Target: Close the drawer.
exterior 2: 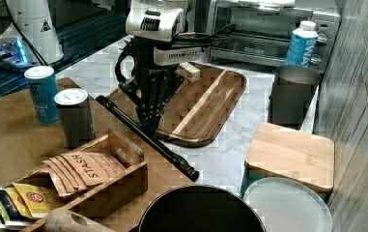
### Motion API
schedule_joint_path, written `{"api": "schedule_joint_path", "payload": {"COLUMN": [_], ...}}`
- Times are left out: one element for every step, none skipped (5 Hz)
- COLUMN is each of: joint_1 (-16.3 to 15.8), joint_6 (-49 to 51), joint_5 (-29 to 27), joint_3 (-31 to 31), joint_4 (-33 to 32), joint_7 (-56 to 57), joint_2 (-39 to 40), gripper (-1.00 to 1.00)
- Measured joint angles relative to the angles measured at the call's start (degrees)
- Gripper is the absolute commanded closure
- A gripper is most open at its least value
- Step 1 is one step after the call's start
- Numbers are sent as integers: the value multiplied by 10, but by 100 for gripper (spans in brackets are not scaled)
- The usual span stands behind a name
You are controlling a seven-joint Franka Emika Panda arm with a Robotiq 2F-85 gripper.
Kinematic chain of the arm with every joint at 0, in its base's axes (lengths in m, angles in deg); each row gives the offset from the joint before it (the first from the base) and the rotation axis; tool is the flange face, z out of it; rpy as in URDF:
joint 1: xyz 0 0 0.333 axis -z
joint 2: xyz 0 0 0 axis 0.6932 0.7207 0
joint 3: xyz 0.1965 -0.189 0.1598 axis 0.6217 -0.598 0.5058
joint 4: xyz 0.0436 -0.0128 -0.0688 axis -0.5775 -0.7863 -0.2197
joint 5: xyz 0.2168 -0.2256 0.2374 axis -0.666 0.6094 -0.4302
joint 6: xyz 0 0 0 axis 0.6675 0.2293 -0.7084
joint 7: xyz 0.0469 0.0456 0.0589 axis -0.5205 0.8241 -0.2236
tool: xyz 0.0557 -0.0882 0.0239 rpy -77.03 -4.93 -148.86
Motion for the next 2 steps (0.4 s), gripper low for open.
{"api": "schedule_joint_path", "payload": {"joint_1": [-3,-6], "joint_6": [1,2], "joint_5": [0,0], "joint_3": [-3,-6], "joint_4": [0,0], "joint_7": [0,1], "joint_2": [0,0], "gripper": [100,100]}}
